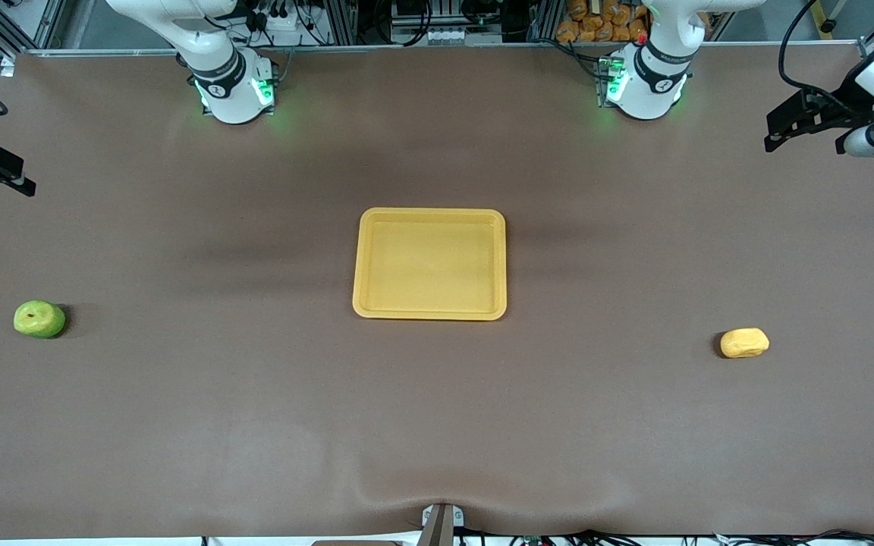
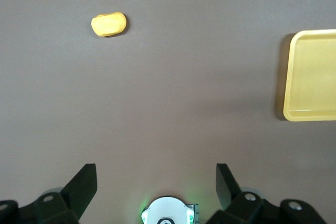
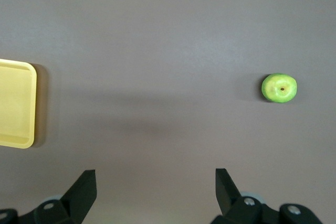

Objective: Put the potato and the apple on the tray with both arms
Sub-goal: 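Move the right gripper toward the green apple while the left gripper approaches the potato, then lower the right gripper around the apple while the left gripper nears the potato, then close the right gripper on the apple while the left gripper lowers over the potato, then lift the apple with the right gripper while the left gripper grasps the potato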

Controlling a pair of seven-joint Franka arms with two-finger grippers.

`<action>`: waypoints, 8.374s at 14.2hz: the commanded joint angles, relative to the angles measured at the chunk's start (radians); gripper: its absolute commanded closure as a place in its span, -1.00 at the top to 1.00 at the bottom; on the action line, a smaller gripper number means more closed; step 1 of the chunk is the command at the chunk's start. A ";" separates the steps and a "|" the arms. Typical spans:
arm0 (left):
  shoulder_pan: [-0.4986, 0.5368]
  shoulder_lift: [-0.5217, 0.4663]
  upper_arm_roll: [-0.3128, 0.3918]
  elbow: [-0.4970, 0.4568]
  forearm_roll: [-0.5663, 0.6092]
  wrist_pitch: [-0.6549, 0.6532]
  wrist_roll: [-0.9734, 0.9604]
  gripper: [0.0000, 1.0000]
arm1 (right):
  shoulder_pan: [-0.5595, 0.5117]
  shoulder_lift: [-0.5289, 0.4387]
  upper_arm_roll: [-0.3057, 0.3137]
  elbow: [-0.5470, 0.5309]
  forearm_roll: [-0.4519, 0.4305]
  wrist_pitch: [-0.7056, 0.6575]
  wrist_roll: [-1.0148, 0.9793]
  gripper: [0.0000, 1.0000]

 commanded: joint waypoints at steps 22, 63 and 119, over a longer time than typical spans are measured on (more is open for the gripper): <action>0.094 0.057 0.003 -0.128 -0.002 0.162 0.266 1.00 | -0.268 0.444 0.010 0.117 -0.006 0.299 -0.013 1.00; 0.283 0.382 0.000 -0.360 -0.004 0.879 1.062 1.00 | -0.371 0.824 0.013 0.151 -0.103 0.591 -0.389 -0.55; 0.343 0.698 -0.089 -0.334 -0.015 1.311 1.706 -0.19 | 0.040 0.482 0.019 0.172 0.123 -0.012 0.410 -1.00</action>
